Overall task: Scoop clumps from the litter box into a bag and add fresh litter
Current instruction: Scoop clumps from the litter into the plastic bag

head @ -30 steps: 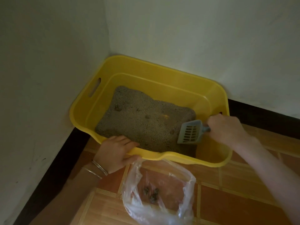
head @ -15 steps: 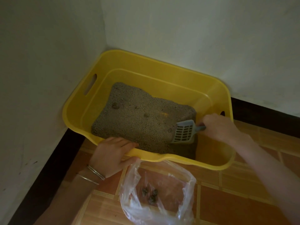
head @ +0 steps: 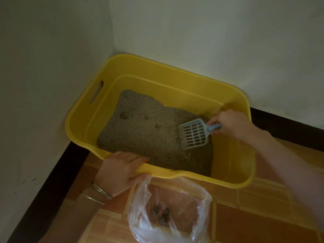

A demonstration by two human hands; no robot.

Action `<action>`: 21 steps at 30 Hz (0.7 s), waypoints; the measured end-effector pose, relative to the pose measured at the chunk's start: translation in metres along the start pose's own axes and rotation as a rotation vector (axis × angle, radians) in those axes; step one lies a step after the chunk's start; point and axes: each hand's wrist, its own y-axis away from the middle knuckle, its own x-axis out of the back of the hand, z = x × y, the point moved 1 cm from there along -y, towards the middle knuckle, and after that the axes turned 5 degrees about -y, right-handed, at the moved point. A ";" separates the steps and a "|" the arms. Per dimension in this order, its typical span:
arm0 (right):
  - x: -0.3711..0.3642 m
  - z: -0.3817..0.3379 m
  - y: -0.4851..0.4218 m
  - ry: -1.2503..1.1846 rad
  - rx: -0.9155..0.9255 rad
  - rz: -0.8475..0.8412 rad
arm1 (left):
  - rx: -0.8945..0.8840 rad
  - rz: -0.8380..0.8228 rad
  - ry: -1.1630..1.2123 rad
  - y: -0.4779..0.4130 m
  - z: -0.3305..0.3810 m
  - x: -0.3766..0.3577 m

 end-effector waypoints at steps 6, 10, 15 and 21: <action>0.020 0.026 -0.030 0.138 0.123 0.031 | -0.008 -0.001 0.013 -0.001 -0.001 -0.002; 0.026 0.038 -0.049 0.172 0.169 0.019 | -0.012 -0.015 0.038 -0.001 -0.002 -0.002; 0.019 0.041 -0.058 0.266 0.202 0.056 | -0.007 -0.035 0.060 0.001 -0.002 -0.002; -0.001 0.037 -0.060 0.146 0.240 -0.061 | 0.008 -0.039 0.072 -0.001 -0.001 -0.001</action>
